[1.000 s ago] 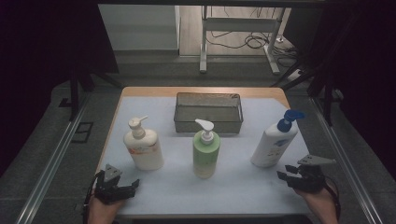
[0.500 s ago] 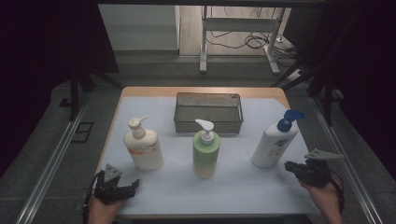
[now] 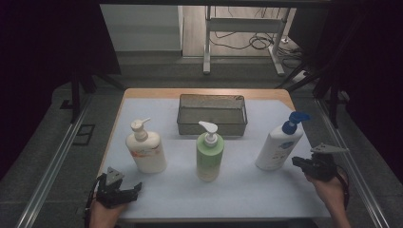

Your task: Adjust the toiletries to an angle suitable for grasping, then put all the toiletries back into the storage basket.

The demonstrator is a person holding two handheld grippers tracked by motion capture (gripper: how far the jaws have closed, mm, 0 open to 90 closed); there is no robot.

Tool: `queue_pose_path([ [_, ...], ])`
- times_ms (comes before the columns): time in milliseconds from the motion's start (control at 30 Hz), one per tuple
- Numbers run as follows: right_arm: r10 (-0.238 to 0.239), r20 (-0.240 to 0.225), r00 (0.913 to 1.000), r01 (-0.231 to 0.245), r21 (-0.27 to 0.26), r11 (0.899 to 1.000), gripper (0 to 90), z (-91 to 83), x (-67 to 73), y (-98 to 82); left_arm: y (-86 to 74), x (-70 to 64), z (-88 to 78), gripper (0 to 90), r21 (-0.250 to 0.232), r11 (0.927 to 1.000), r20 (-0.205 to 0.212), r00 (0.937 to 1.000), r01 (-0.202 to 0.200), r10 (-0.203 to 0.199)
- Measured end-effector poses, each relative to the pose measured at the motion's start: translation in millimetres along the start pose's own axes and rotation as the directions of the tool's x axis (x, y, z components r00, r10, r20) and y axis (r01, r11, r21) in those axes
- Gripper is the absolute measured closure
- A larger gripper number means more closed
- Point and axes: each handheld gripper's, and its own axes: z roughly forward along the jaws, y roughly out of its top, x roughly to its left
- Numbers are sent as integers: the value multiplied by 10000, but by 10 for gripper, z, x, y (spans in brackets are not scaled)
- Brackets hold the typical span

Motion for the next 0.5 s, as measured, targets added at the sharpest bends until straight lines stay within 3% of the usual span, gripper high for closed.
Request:
queue_pose_path([
  [500, 85, 358, 9993, -90, 146, 9999, 803, 144, -160, 176, 0, 4, 1, 117, 7, 10000, 12, 10000, -16, 16],
])
